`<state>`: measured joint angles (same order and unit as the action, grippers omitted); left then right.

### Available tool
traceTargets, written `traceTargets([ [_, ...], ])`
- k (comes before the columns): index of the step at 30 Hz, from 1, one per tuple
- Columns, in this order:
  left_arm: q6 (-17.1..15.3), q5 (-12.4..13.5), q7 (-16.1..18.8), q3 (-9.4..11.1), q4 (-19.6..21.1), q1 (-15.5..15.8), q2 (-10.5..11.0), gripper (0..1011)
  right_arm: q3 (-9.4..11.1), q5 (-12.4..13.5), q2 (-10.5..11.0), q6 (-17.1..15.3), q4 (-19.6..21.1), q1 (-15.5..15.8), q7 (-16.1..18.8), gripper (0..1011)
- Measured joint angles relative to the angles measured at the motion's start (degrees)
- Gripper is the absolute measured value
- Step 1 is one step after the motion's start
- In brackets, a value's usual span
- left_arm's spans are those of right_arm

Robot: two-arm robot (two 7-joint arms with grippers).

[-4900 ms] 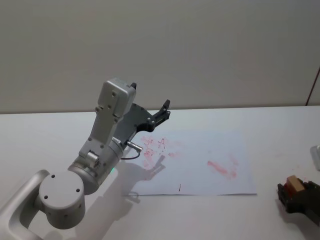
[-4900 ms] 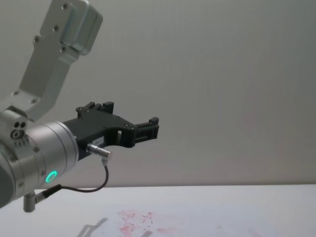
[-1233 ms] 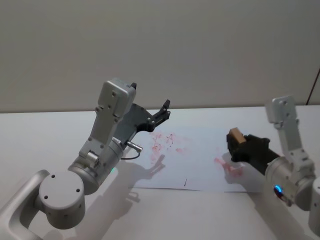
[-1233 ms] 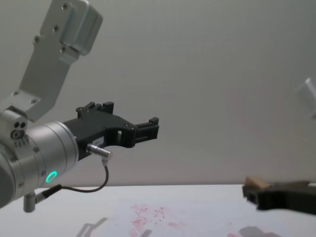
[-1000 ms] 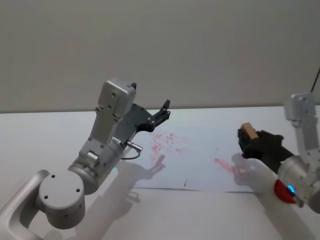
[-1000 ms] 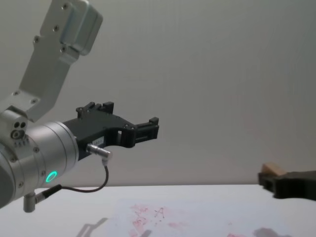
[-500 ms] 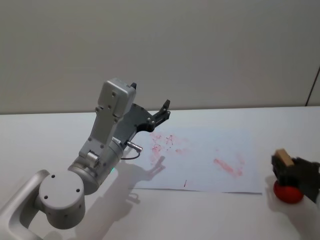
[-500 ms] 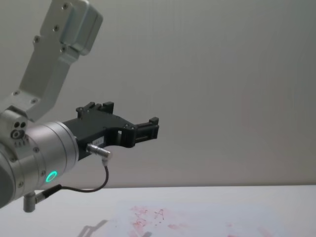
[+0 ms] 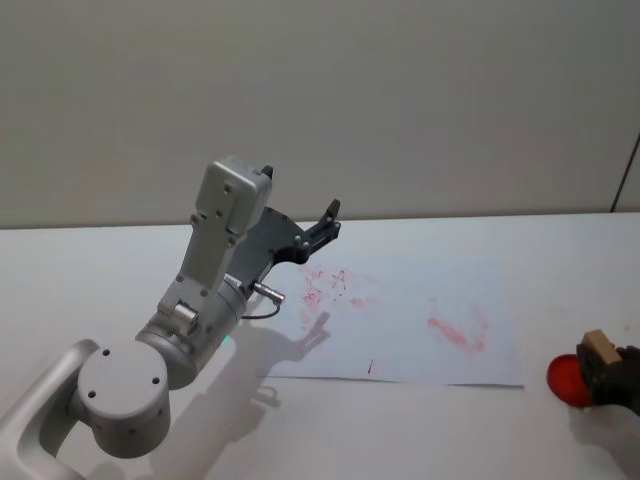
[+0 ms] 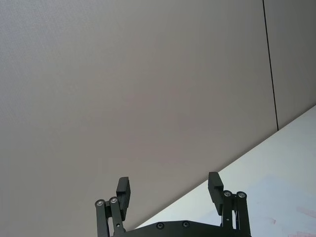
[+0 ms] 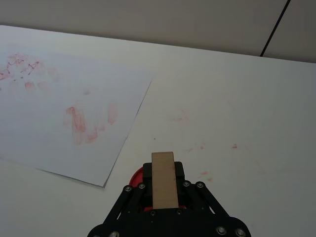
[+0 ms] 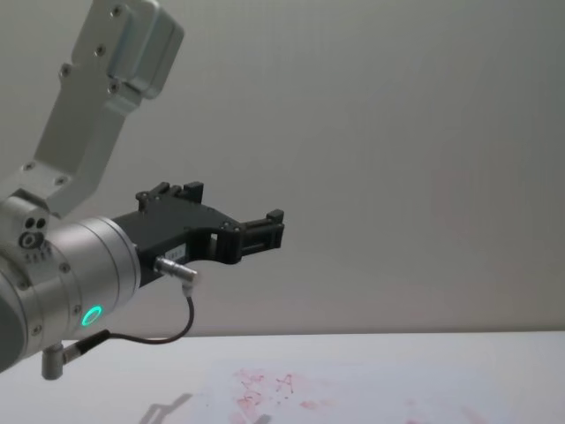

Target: Use the one hand to pick up the stamp and affix it onto the A4 paper.

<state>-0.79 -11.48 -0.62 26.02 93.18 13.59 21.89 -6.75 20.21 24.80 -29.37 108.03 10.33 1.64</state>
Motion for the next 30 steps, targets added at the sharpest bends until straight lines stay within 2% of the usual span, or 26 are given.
traceTargets([
  [18,0.0,0.0,0.0,0.0,0.0,0.0,0.0,1001,-0.4,-2.5,0.0,-0.4,-1.9,-1.6,1.8,234],
  [30,0.0,0.0,0.0,0.0,0.0,0.0,0.0,1001,-0.5,-3.0,0.0,-0.5,-2.2,-1.9,2.1,588],
])
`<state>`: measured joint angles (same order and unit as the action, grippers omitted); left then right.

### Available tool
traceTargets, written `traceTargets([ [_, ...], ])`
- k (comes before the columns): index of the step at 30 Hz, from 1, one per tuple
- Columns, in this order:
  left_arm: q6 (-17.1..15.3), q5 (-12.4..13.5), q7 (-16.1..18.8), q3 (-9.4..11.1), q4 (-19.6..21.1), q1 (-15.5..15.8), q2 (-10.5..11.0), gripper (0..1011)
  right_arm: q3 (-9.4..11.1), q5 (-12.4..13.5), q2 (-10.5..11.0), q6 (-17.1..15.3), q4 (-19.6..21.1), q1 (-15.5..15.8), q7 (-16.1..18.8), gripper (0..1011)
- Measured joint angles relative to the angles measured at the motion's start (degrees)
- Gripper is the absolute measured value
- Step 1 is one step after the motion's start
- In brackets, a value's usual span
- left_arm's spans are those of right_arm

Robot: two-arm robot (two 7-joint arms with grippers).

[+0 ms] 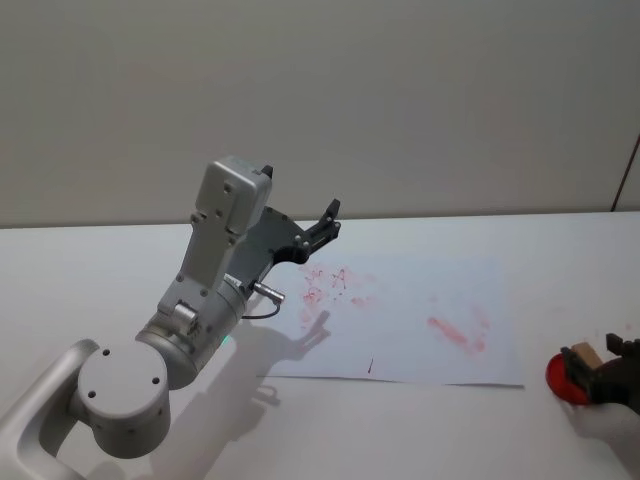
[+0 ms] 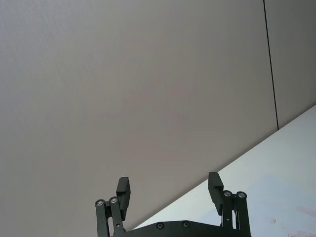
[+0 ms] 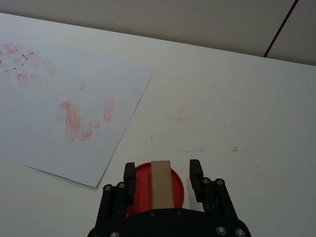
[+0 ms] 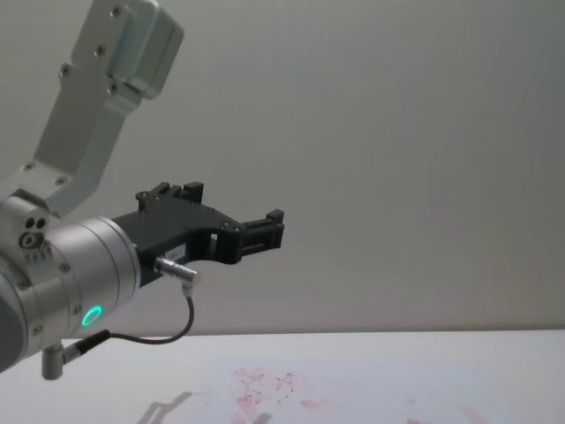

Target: Use the one hand to pick up the stamp and affix it onto the A4 paper.

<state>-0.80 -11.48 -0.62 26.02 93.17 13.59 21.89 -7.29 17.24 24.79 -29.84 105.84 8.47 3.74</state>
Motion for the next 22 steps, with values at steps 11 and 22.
traceTargets([
  [11,0.0,0.0,0.0,0.0,0.0,0.0,0.0,1001,-0.1,-0.2,0.0,0.0,-0.1,-0.1,0.1,937],
  [22,0.0,0.0,0.0,0.0,0.0,0.0,0.0,1001,-0.1,-0.2,0.0,0.0,-0.2,-0.2,0.2,1001],
])
